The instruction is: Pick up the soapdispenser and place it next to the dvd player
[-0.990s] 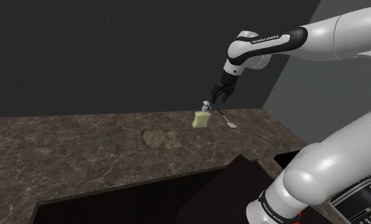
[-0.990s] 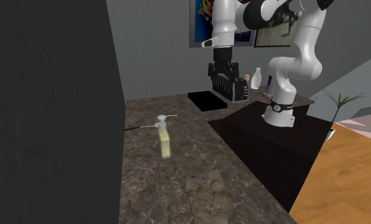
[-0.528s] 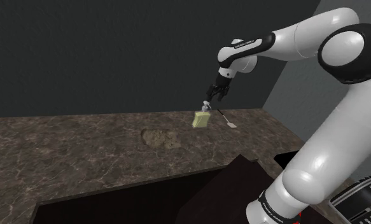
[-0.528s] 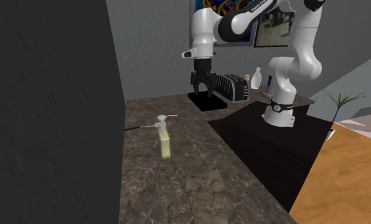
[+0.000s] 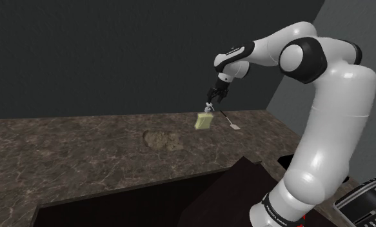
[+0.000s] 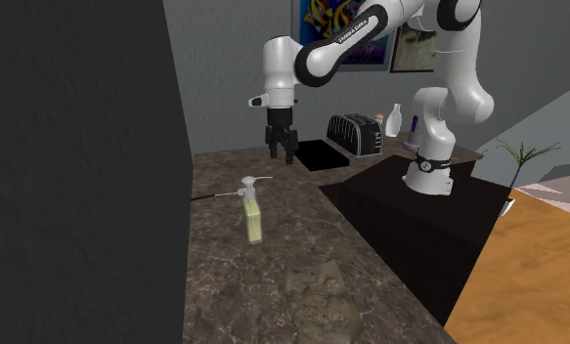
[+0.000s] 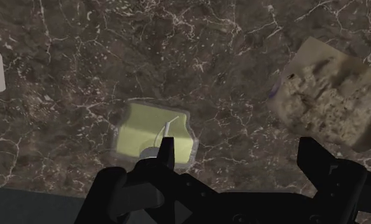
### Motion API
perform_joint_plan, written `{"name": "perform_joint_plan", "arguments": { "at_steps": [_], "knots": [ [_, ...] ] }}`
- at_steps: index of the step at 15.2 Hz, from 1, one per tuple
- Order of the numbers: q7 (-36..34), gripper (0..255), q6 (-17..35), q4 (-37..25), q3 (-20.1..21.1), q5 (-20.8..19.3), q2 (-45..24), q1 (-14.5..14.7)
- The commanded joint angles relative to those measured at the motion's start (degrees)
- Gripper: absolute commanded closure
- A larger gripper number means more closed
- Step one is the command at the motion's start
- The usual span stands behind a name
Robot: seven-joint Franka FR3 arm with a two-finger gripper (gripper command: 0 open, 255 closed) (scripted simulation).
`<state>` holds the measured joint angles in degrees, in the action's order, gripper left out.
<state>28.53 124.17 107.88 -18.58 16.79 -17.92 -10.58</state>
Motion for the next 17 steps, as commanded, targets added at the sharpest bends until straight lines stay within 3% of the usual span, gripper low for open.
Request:
{"name": "perform_joint_plan", "arguments": {
  "at_steps": [1, 8, 17],
  "knots": [
    [1.17, 0, -0.4, -4.64, 0.2, 1.68, -4.45, -1.41],
    [3.18, 0, -3.4, -23.73, 1.65, 5.97, -20.63, -7.4],
    [3.78, 0, 0.19, -23.88, 2.64, 7.17, -24.37, -7.63]
  ]
}}
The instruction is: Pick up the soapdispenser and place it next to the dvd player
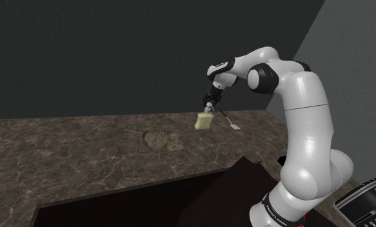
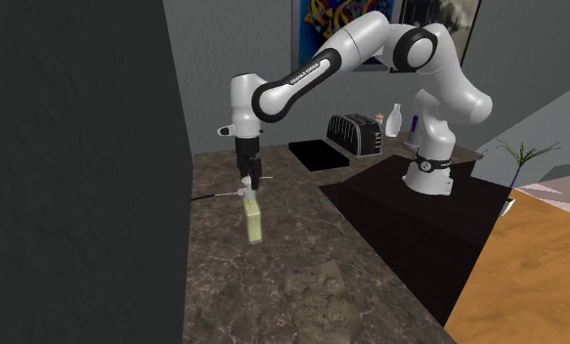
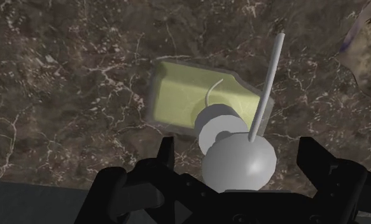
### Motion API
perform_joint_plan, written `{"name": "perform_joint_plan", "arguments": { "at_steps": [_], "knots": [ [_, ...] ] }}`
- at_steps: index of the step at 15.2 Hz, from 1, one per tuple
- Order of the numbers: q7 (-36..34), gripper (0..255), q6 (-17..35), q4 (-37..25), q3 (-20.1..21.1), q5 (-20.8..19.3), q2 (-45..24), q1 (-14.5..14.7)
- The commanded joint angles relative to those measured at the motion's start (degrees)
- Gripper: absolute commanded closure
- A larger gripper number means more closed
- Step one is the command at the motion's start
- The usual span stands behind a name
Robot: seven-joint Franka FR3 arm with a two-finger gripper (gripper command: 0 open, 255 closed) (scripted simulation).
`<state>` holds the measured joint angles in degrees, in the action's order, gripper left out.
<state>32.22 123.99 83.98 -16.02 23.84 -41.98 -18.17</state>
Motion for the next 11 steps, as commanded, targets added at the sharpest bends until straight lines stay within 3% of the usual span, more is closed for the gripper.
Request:
{"name": "perform_joint_plan", "arguments": {
  "at_steps": [1, 7, 8, 11],
  "knots": [
    [0.1, 0, 0.37, 0.03, 0.08, 0.12, -0.31, -0.04],
    [0.09, 0, 0.36, 0.03, 0.08, 0.12, -0.31, -0.04],
    [0.09, 255, 0.36, 0.03, 0.08, 0.12, -0.31, -0.04],
    [0.1, 255, 0.36, 0.03, 0.08, 0.12, -0.3, -0.04]
  ]
}}
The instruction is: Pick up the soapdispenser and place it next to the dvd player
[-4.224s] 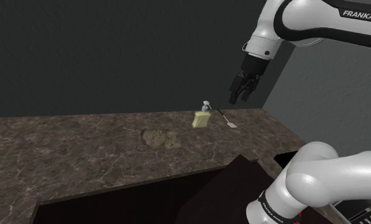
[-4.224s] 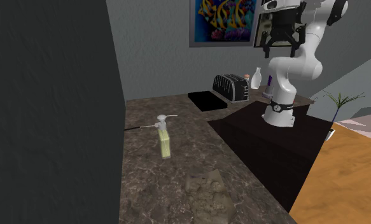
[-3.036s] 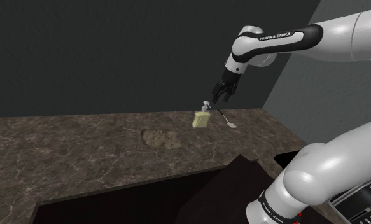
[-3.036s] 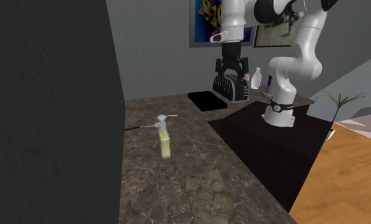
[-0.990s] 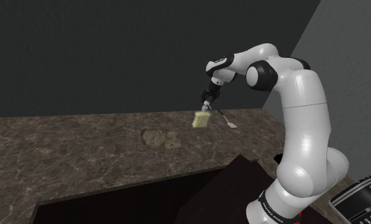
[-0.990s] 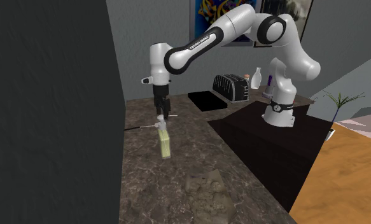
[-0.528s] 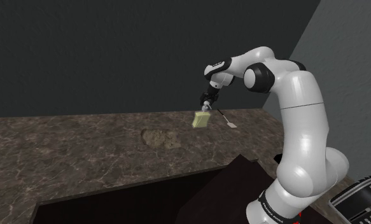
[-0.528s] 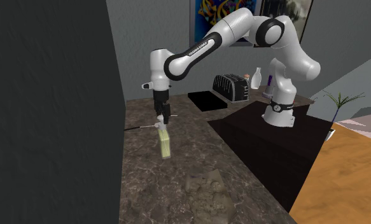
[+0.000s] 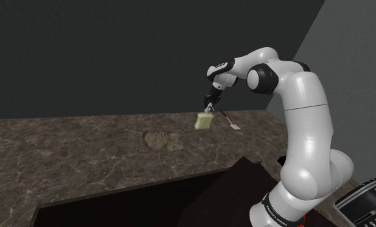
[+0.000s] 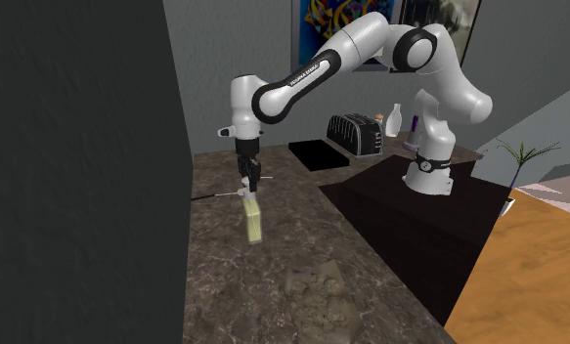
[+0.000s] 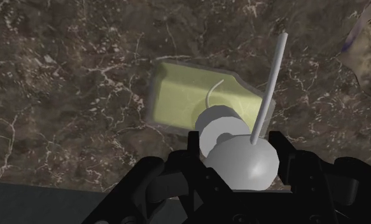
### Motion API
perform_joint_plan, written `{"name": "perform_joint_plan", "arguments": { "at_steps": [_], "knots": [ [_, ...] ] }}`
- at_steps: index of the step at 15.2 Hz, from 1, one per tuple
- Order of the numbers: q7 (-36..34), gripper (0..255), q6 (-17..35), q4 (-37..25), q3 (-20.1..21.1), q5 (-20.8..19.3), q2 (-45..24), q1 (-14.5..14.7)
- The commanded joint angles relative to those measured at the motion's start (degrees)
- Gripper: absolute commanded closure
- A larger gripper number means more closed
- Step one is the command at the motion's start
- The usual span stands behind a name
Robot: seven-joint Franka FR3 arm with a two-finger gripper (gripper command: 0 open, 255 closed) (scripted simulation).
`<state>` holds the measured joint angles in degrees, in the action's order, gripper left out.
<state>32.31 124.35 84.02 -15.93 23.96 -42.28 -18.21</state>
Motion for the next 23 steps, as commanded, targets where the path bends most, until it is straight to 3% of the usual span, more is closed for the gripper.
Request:
{"name": "perform_joint_plan", "arguments": {
  "at_steps": [1, 6, 23],
  "knots": [
    [0.0, 255, 0.0, 0.01, 0.0, 0.0, 0.0, 0.0],
    [0.0, 255, 0.01, -0.01, 0.0, 0.0, -0.01, 0.0],
    [-2.66, 255, -9.01, -3.26, -1.64, -2.56, 6.1, 0.6]
  ]
}}
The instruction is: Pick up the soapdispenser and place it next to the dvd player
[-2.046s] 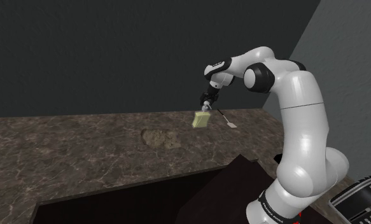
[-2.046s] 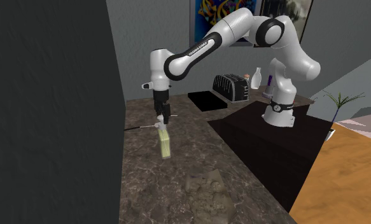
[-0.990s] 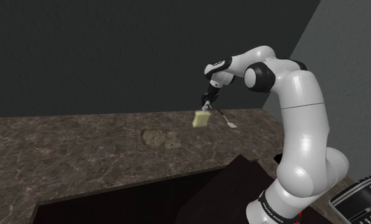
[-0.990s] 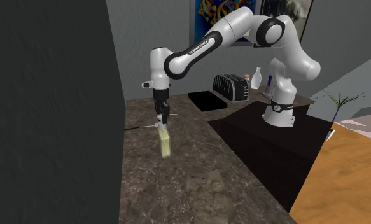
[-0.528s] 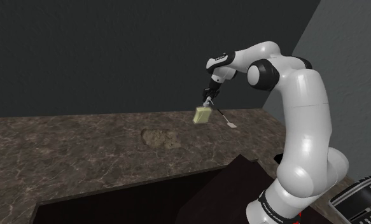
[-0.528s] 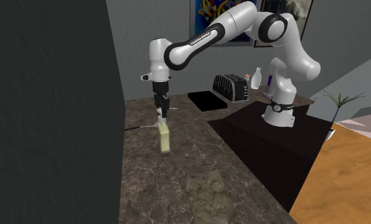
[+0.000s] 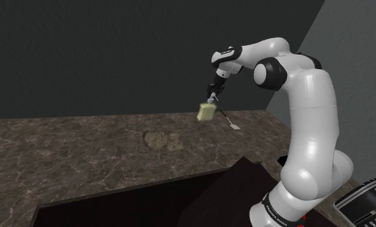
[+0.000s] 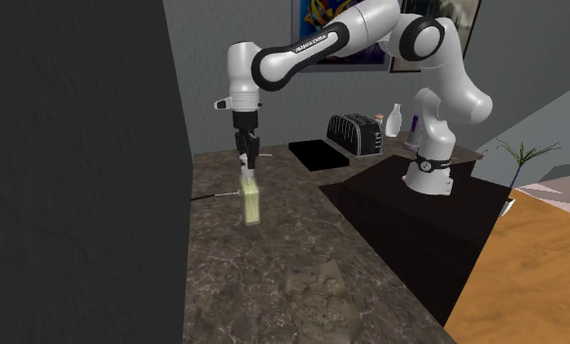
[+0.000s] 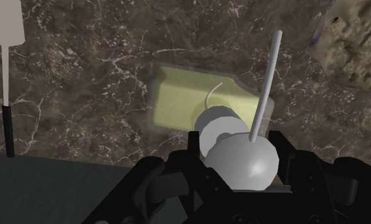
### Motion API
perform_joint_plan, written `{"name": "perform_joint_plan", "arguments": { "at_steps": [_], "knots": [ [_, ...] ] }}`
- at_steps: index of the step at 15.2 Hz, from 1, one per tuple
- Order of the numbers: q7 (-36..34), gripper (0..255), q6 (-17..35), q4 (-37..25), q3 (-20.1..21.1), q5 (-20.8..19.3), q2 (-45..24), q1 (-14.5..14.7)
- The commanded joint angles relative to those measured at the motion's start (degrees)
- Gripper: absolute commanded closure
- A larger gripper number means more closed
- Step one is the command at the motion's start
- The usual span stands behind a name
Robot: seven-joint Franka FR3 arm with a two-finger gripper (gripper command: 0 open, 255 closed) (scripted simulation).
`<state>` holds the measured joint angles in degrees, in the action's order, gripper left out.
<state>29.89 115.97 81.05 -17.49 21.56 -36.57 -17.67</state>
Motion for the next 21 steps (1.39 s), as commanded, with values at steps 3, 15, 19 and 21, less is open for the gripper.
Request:
{"name": "perform_joint_plan", "arguments": {
  "at_steps": [3, 15, 19, 21],
  "knots": [
    [-0.7, 255, -2.41, -1.35, -0.3, -0.56, 1.17, 0.08],
    [-2.56, 255, -10.12, -7.25, -0.91, -1.8, 3.27, -0.25],
    [-3.17, 255, -12.96, -9.91, -1.02, -2.06, 3.54, -0.52],
    [-3.48, 255, -14.43, -11.4, -1.06, -2.16, 3.58, -0.7]
  ]
}}
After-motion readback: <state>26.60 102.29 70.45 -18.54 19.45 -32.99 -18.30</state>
